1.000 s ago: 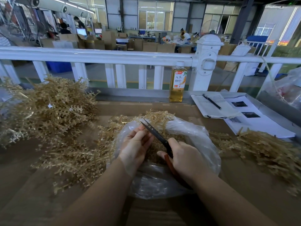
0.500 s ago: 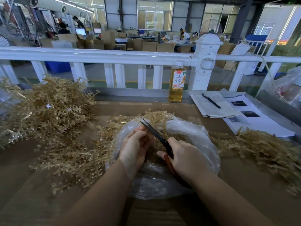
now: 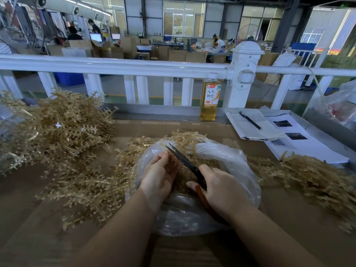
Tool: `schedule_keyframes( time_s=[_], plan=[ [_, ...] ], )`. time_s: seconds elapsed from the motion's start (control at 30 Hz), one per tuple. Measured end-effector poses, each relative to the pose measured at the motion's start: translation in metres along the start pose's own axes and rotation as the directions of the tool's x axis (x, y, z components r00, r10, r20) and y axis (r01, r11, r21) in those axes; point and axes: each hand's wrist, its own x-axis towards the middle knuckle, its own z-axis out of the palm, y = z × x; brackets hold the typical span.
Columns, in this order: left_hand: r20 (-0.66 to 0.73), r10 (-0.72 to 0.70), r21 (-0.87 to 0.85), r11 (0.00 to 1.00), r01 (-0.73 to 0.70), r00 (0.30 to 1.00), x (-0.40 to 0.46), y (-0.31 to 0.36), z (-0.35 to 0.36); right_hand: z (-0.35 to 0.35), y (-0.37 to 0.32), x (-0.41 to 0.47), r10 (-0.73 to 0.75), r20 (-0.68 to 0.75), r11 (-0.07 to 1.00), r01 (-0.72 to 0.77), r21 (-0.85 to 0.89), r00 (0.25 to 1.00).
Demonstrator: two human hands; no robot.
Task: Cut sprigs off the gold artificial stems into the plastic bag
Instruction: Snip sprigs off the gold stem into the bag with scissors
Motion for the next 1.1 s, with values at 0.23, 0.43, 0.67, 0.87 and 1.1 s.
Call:
schedule_keyframes(
  time_s=[0.23, 0.43, 0.67, 0.87, 1.1],
  plan=[
    [0.095, 0.051, 0.084, 0.995, -0.059, 0.994, -0.001, -0.006, -0.001, 0.001, -0.004, 0.004, 0.008, -0.015, 1.000, -0.008, -0.011, 1.000],
    [0.142, 0.020, 0.104, 0.994, -0.035, 0.990, -0.001, -0.005, -0.002, 0.002, -0.006, 0.009, 0.028, 0.016, 0.997, -0.029, 0.065, 0.999],
    [0.099, -0.001, 0.108, 0.994, -0.010, 0.995, 0.002, -0.005, -0.003, 0.003, -0.005, 0.012, 0.035, 0.013, 0.998, -0.035, 0.055, 0.999],
    [0.081, 0.001, 0.078, 0.997, -0.008, 0.997, 0.003, -0.003, -0.003, 0.008, -0.004, 0.011, 0.027, 0.013, 0.999, -0.027, 0.019, 1.000],
    [0.021, 0.056, 0.045, 0.997, -0.057, 0.998, 0.001, -0.007, 0.000, 0.007, -0.002, 0.009, 0.009, 0.002, 1.000, -0.009, 0.026, 1.000]
  ],
)
